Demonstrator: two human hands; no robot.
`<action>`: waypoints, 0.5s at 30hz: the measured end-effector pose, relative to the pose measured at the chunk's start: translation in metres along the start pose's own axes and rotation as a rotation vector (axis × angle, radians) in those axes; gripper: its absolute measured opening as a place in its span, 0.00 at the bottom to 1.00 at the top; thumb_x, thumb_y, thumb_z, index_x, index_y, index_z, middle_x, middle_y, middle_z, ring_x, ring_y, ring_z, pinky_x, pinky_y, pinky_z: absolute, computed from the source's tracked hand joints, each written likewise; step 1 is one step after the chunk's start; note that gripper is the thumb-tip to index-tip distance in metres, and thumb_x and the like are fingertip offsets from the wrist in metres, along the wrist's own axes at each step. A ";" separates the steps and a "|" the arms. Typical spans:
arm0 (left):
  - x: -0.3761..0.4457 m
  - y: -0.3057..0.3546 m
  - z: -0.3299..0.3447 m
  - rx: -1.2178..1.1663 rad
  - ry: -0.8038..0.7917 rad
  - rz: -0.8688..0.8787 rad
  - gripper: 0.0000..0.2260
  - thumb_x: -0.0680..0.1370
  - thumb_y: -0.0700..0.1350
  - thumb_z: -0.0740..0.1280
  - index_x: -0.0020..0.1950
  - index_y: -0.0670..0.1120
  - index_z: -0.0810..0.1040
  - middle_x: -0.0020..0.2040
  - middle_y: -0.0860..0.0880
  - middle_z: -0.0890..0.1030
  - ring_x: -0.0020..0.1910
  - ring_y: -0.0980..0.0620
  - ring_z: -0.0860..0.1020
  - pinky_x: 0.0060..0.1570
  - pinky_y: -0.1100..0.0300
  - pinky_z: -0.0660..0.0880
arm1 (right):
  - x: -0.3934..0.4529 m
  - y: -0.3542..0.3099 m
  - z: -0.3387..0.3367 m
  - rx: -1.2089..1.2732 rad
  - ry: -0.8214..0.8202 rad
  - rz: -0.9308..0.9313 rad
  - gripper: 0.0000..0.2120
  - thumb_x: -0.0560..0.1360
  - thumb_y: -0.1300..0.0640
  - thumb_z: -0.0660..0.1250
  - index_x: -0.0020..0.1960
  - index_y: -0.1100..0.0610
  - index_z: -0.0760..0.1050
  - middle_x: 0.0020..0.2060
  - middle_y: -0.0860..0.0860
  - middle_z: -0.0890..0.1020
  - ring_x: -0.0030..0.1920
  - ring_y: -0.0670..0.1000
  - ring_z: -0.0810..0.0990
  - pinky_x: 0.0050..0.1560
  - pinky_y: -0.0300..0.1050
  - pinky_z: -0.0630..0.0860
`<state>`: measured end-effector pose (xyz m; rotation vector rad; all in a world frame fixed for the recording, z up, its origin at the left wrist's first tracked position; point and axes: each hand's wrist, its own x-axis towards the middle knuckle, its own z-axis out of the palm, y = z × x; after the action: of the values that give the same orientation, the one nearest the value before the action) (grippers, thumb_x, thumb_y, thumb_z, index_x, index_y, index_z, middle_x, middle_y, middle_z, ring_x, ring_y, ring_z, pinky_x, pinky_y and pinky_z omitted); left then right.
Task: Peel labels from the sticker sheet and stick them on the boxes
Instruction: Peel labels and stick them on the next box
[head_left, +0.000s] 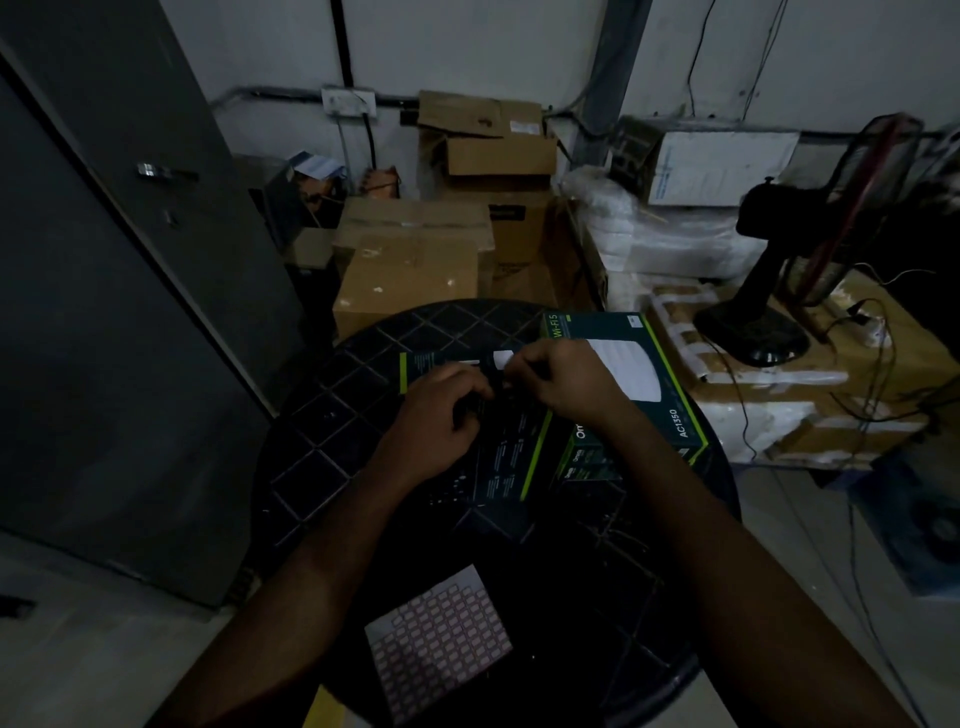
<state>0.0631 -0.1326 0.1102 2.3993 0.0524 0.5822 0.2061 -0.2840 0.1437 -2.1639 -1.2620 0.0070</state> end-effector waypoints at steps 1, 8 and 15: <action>0.000 0.000 -0.001 -0.002 0.002 -0.003 0.15 0.70 0.32 0.67 0.54 0.45 0.80 0.58 0.51 0.78 0.60 0.54 0.75 0.58 0.74 0.66 | 0.000 0.002 0.001 -0.007 0.003 -0.015 0.09 0.78 0.57 0.69 0.39 0.52 0.83 0.36 0.45 0.84 0.36 0.40 0.80 0.37 0.30 0.69; 0.000 -0.001 0.000 -0.007 0.006 -0.007 0.15 0.70 0.32 0.68 0.54 0.45 0.81 0.57 0.50 0.78 0.60 0.55 0.75 0.60 0.74 0.66 | -0.010 0.011 0.014 -0.210 0.106 -0.171 0.06 0.72 0.59 0.73 0.48 0.52 0.85 0.42 0.51 0.83 0.43 0.53 0.81 0.39 0.42 0.74; 0.002 -0.001 0.000 -0.024 0.015 -0.002 0.14 0.68 0.32 0.68 0.50 0.46 0.80 0.56 0.52 0.79 0.59 0.55 0.76 0.60 0.66 0.71 | -0.017 0.019 0.014 0.024 0.152 -0.105 0.14 0.68 0.62 0.77 0.54 0.53 0.85 0.45 0.50 0.84 0.39 0.49 0.81 0.40 0.42 0.78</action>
<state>0.0650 -0.1318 0.1103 2.3720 0.0542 0.5967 0.2077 -0.2969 0.1170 -2.0339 -1.2789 -0.1810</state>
